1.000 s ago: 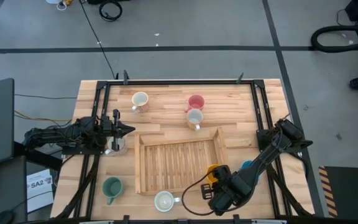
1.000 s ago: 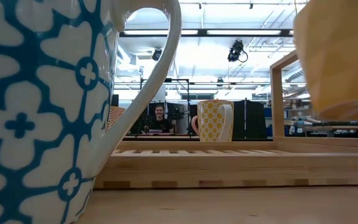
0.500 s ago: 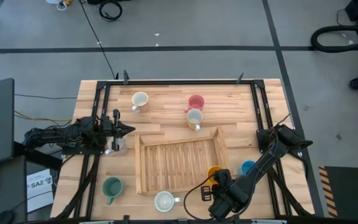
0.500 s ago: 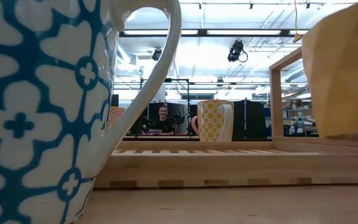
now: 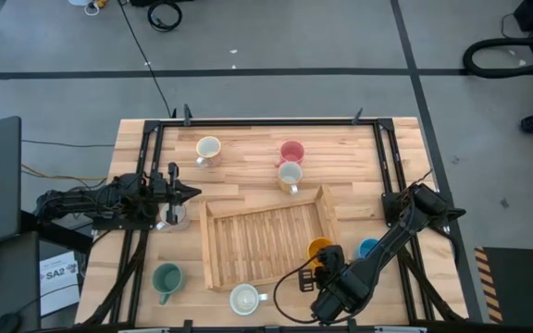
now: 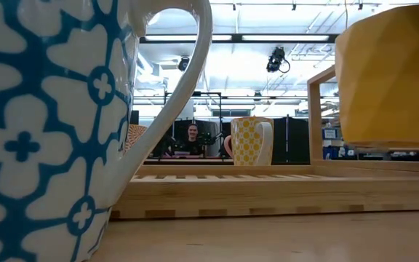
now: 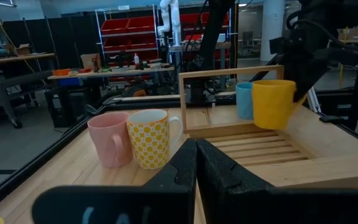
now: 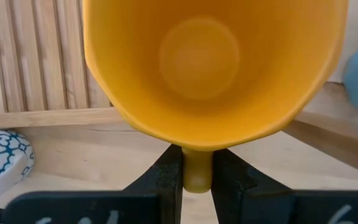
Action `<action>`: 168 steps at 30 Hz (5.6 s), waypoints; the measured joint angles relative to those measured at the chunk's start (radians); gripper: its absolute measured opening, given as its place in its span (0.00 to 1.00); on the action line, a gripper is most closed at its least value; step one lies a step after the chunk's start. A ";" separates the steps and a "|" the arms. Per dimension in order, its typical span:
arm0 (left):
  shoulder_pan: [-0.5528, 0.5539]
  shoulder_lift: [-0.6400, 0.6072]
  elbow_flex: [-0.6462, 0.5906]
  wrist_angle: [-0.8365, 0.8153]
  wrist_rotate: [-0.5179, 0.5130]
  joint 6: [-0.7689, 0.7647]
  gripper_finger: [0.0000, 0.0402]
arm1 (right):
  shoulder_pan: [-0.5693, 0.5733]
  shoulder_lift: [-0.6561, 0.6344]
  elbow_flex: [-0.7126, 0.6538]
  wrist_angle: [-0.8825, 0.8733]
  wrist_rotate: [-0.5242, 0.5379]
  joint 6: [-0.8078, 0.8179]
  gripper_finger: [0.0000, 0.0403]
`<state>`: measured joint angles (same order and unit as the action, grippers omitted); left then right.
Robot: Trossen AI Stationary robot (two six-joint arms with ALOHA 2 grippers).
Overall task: Place coffee mugs
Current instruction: Put the yellow mug on the shelf, then put the white-yellow patterned mug on the shelf
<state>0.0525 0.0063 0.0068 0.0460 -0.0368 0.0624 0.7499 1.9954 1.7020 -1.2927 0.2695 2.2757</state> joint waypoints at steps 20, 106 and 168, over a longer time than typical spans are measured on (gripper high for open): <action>0.000 0.000 0.000 0.000 0.000 0.000 0.03 | -0.020 -0.001 -0.094 0.040 0.002 0.000 0.16; 0.000 0.000 0.000 -0.001 0.000 0.000 0.03 | 0.005 -0.005 0.041 -0.030 -0.193 -0.147 0.37; 0.000 0.000 0.000 0.006 0.000 0.000 0.03 | -0.966 -0.249 0.323 -0.117 -0.151 -2.118 0.37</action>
<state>0.0525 0.0063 0.0069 0.0515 -0.0368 0.0624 -0.2166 1.7463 2.0253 -1.4092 0.1181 0.1574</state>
